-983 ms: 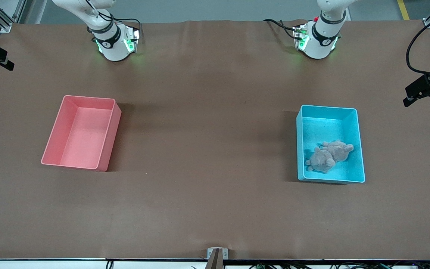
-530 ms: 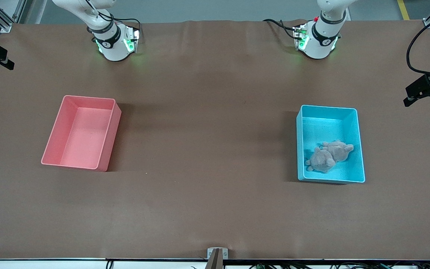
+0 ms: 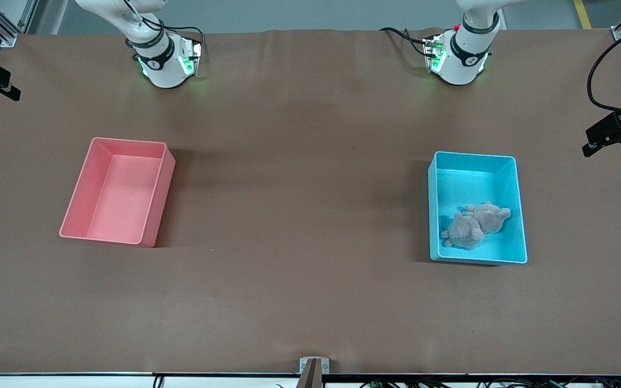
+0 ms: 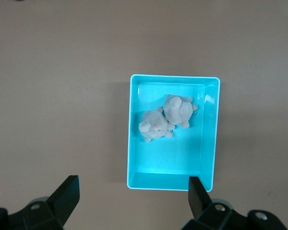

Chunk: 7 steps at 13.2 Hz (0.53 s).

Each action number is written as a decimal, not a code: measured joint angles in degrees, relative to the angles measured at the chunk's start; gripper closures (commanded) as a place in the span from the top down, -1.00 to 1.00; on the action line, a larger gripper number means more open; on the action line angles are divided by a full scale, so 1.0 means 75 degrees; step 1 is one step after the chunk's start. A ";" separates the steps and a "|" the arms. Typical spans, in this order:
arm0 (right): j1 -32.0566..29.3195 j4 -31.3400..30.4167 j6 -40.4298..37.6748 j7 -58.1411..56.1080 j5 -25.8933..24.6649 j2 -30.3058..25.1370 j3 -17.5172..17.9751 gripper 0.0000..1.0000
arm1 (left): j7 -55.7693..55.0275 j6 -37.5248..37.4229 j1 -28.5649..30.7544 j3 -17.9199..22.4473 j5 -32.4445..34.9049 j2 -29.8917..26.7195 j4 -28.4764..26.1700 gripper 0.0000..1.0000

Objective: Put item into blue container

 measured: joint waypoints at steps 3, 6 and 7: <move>0.0000 0.0000 0.0000 0.0000 0.0000 0.0000 0.0000 1.00 | 0.0000 0.0000 -0.0803 0.0704 0.0000 0.0000 0.0006 0.99; 0.0001 0.0000 0.0000 0.0000 0.0000 0.0000 0.0006 1.00 | 0.0000 0.0000 -0.0882 0.0801 0.0000 0.0000 0.0007 0.99; 0.0001 0.0000 0.0000 0.0000 0.0000 0.0000 0.0007 1.00 | 0.0000 0.0000 -0.0899 0.0814 0.0000 0.0000 0.0007 1.00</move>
